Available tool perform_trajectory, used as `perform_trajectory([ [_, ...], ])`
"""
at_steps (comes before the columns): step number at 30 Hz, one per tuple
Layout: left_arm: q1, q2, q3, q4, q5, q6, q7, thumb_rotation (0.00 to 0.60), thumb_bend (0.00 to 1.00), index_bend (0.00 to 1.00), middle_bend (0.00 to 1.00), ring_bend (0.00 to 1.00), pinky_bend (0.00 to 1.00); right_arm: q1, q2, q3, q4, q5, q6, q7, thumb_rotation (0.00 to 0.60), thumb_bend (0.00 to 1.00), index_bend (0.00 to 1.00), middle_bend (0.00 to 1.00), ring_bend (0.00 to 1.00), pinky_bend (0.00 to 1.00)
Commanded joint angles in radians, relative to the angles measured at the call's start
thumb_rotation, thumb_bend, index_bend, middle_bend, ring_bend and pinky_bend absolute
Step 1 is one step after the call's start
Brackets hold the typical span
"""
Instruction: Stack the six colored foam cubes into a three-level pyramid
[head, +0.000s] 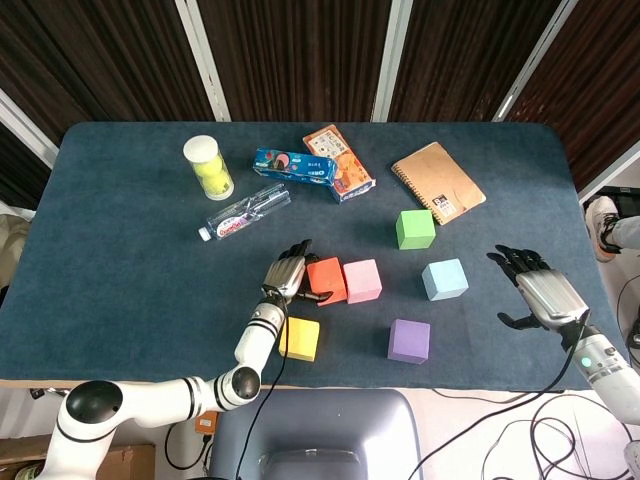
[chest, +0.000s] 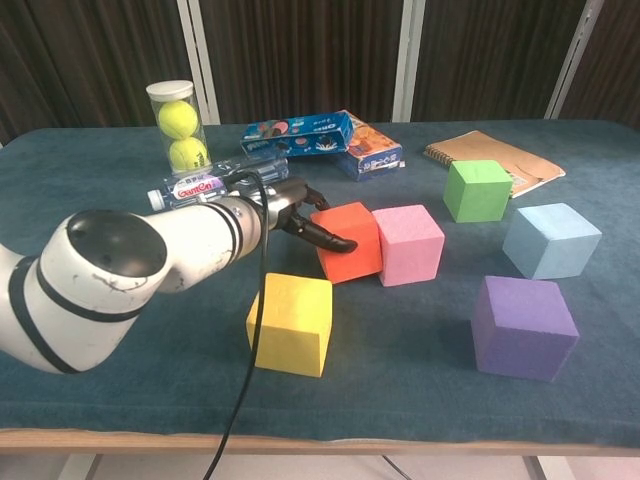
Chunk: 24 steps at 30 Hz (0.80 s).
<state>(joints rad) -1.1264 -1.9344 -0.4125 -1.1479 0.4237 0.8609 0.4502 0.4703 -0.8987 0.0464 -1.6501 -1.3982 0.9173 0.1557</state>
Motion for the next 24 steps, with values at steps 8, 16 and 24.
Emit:
perform_trajectory([
  [8,0.002,0.029,0.032,-0.013,0.018,-0.030,0.032,0.415,0.13,0.27,0.03,0.00,0.11,-0.001,0.006,0.003,-0.004,0.005,-0.002,0.004,0.600,0.19,0.00,0.00,0.00,0.00],
  [16,0.006,0.047,0.066,-0.017,0.063,-0.032,0.049,0.513,0.13,0.27,0.03,0.00,0.11,-0.006,0.016,0.004,-0.017,0.006,0.003,0.001,0.600,0.19,0.00,0.00,0.00,0.00],
  [24,0.018,0.060,0.066,-0.020,0.088,-0.039,0.024,0.554,0.14,0.28,0.03,0.00,0.11,-0.006,0.019,0.007,-0.022,0.014,0.001,-0.004,0.600,0.19,0.00,0.00,0.00,0.00],
])
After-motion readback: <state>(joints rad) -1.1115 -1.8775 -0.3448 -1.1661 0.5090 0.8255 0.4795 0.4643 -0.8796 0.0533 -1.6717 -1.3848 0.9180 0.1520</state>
